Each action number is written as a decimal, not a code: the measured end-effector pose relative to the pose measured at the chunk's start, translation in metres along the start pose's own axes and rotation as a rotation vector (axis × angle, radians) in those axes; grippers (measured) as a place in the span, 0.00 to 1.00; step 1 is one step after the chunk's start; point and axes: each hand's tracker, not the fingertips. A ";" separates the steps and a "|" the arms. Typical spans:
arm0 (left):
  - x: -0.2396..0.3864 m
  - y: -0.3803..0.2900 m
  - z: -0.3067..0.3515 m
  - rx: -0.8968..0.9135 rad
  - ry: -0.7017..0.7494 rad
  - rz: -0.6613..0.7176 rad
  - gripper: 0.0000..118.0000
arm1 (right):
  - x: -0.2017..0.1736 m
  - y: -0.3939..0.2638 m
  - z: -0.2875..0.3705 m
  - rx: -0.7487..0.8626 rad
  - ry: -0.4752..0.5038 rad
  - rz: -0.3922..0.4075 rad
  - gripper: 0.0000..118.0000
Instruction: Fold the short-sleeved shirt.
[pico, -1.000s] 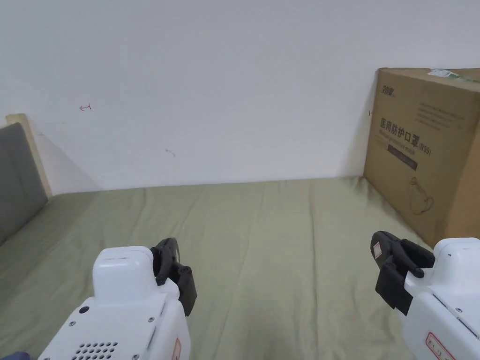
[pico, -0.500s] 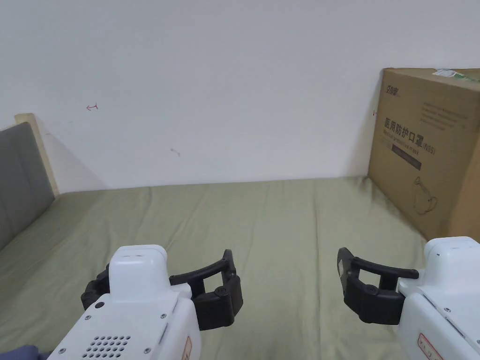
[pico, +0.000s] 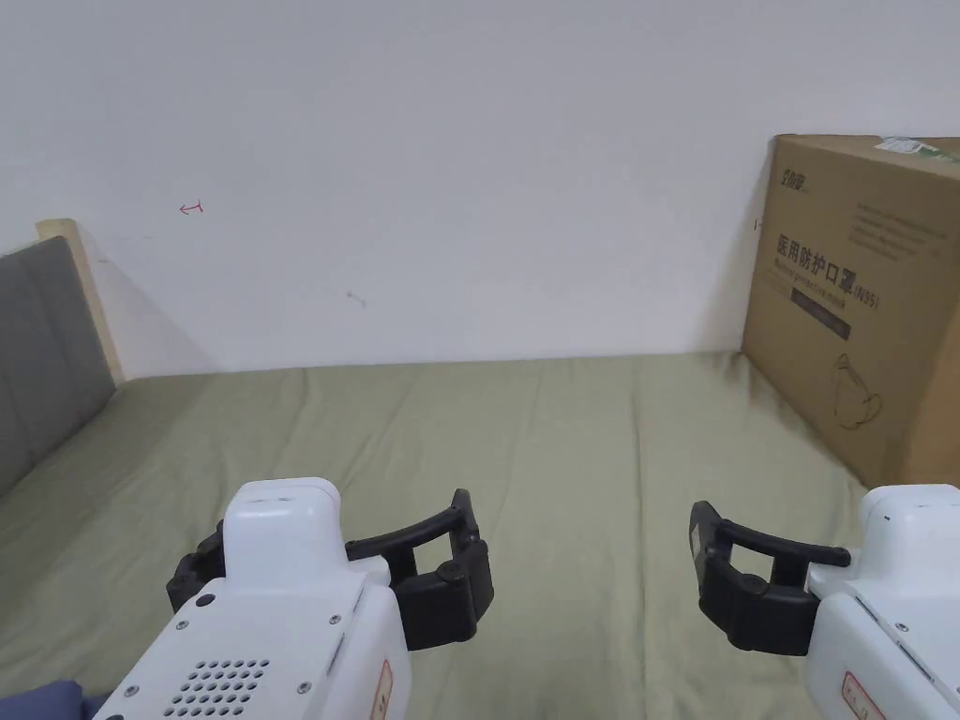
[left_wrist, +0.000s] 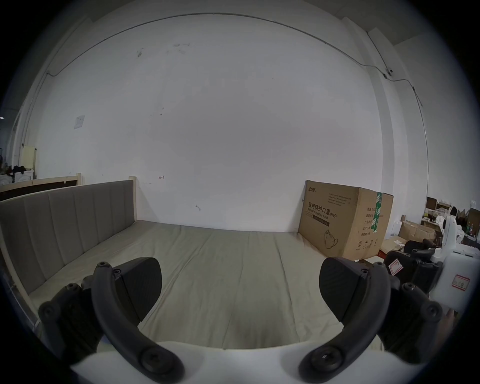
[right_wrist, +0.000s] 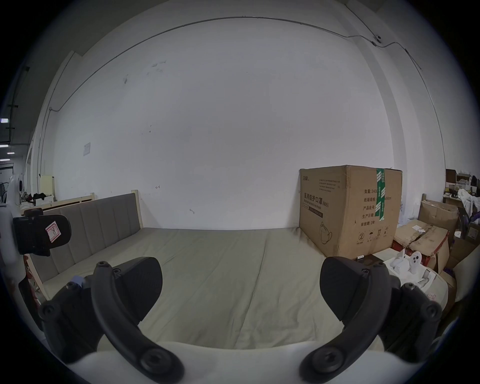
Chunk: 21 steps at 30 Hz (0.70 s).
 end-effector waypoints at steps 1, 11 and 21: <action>0.000 -0.001 0.000 -0.003 0.008 0.001 1.00 | 0.000 0.000 0.000 -0.002 0.001 -0.001 1.00; -0.002 0.000 -0.001 -0.030 0.040 0.029 1.00 | -0.001 -0.002 -0.002 -0.028 0.003 -0.001 1.00; 0.002 -0.001 0.000 -0.045 0.022 0.024 1.00 | -0.004 -0.001 -0.002 -0.035 0.014 0.012 1.00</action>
